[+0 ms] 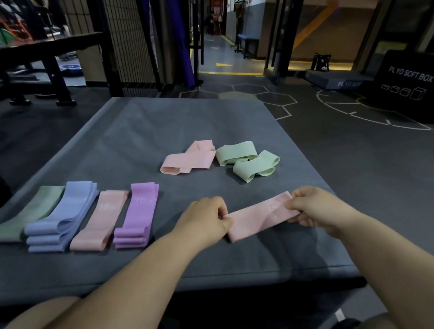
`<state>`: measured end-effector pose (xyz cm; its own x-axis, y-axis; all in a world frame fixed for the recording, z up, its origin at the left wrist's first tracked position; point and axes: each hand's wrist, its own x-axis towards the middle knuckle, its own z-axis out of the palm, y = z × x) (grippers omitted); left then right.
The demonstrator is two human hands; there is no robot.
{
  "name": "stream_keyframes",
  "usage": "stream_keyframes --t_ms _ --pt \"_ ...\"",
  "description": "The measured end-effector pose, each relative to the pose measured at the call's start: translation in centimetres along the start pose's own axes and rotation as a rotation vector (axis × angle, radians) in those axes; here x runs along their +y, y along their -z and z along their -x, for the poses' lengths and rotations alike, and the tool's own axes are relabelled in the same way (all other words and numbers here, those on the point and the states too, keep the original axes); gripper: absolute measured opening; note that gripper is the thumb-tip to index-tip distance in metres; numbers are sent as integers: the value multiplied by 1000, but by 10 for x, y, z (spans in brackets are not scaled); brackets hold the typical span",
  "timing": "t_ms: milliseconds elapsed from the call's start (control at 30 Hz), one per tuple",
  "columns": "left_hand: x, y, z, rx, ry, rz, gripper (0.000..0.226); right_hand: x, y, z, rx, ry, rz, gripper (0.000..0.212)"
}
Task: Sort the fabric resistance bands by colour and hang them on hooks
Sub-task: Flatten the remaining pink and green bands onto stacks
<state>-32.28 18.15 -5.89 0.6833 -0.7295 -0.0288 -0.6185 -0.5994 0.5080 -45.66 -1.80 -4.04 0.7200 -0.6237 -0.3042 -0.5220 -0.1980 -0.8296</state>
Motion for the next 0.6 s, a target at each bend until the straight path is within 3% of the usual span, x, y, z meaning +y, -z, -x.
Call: stream_keyframes --t_ms 333,467,600 --pt "-11 27 25 -92 114 634 20 -20 -16 -2 -21 52 -331 14" --pt "-24 47 44 -122 139 667 23 -34 -38 -2 -128 37 -470 11" --pt "-41 62 65 -105 181 602 12 -49 -63 1 -231 -3 -567 20"
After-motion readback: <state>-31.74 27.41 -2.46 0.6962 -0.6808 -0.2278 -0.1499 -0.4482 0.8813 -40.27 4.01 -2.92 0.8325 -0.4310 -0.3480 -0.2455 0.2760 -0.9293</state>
